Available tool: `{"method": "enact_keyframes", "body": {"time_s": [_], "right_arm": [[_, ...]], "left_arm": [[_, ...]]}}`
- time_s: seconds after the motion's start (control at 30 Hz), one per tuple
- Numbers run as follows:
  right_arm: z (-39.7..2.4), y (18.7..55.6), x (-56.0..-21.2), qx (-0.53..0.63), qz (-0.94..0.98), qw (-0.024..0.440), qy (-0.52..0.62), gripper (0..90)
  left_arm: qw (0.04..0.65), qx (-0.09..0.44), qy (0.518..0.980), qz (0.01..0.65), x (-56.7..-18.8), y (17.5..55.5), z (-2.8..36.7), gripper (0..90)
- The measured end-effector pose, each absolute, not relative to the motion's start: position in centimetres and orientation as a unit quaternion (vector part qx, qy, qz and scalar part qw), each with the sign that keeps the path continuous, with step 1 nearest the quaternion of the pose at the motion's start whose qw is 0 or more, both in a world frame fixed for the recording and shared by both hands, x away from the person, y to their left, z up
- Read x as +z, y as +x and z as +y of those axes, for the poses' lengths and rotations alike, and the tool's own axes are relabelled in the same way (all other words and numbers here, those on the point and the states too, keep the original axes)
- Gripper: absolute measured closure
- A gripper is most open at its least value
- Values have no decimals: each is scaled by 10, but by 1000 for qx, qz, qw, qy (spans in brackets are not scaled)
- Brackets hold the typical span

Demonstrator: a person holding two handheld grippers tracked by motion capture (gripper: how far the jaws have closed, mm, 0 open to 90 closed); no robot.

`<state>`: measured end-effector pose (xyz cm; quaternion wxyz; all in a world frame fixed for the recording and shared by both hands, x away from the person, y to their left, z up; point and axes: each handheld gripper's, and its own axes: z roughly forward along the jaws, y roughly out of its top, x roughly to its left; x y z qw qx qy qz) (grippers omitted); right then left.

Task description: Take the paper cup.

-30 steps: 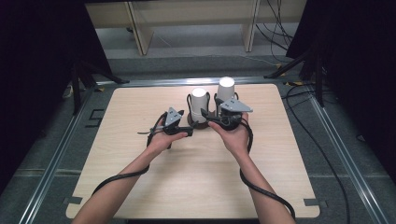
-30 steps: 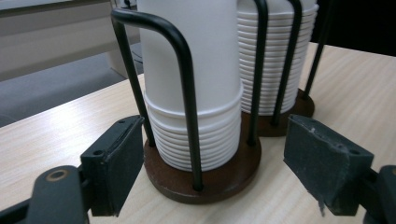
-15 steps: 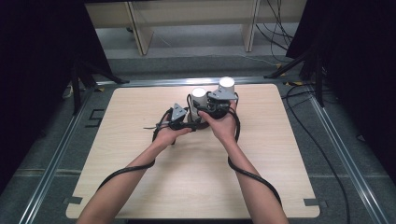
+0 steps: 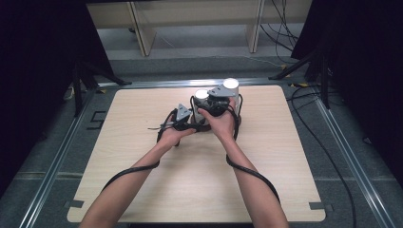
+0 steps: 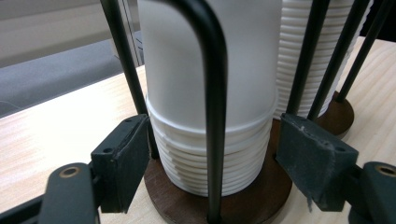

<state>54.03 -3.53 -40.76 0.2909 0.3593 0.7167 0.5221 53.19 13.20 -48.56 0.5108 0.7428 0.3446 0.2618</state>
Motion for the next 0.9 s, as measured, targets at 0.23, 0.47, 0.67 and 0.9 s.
{"method": "enact_keyframes", "body": {"time_s": [0.23, 0.47, 0.67, 0.9], "right_arm": [[-29, 541, -410, 521, 704, 293, 384, 321], [-27, 544, -415, 518, 703, 302, 383, 330], [-25, 546, -416, 521, 699, 305, 383, 330], [-24, 544, -415, 528, 693, 291, 396, 345]], "left_arm": [[509, 258, 744, 348, -485, 536, 128, 249], [513, 254, 742, 349, -488, 539, 128, 257], [509, 254, 744, 350, -488, 539, 128, 265], [510, 254, 744, 349, -488, 538, 128, 270]]}}
